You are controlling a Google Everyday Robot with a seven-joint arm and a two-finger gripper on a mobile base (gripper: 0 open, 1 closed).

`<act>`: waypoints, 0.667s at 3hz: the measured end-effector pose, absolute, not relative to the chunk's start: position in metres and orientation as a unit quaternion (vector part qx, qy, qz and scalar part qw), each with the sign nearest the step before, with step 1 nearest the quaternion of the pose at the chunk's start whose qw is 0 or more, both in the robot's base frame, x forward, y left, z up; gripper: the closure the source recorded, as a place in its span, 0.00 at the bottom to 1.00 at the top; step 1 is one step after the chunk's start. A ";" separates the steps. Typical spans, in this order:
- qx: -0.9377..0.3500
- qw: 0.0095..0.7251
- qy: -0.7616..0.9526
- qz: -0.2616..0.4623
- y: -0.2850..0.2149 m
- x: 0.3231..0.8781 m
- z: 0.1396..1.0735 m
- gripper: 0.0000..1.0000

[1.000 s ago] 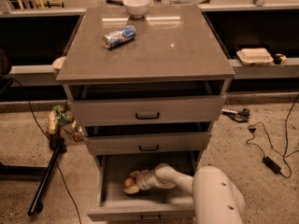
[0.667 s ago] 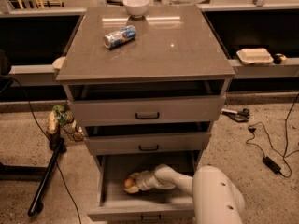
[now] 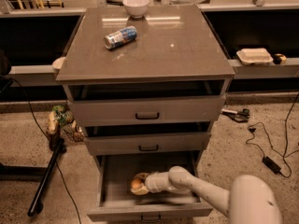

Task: Pick orange from bottom drawer and place on counter

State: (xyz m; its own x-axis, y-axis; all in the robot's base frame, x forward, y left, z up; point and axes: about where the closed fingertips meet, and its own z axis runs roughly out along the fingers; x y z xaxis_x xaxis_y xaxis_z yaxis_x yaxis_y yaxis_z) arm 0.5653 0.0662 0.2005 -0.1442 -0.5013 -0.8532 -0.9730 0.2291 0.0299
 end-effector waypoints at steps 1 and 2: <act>-0.536 0.421 0.653 0.331 0.013 0.538 0.256 1.00; -0.536 0.421 0.652 0.331 0.015 0.538 0.256 1.00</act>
Offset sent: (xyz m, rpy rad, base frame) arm -0.0181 -0.0313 0.0475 0.0748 -0.0626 0.0280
